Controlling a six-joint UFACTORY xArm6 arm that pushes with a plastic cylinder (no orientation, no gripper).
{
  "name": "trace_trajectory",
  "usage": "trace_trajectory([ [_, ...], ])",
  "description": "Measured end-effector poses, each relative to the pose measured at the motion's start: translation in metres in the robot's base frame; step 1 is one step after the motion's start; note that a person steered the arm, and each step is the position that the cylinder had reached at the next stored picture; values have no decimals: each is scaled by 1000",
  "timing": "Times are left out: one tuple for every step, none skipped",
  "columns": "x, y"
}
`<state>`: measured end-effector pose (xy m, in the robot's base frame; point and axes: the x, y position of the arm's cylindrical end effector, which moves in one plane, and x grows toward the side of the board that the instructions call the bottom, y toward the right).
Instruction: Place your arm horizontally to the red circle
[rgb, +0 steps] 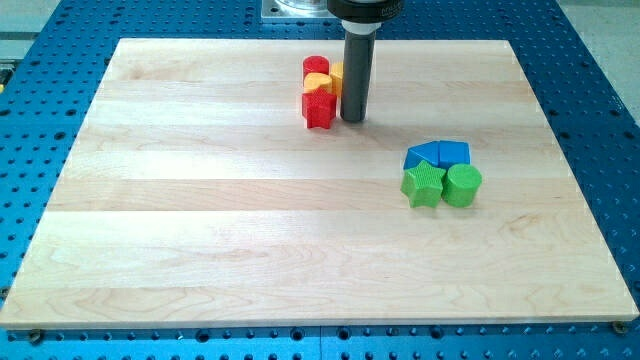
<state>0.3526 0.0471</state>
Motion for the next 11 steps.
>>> trace_trajectory([
  [0, 0],
  [-4, -15],
  [-8, -12],
  [-21, 53],
  [-75, 56],
  [-107, 30],
  [-113, -11],
  [-113, -59],
  [-94, -96],
  [-72, -83],
  [-72, -80],
])
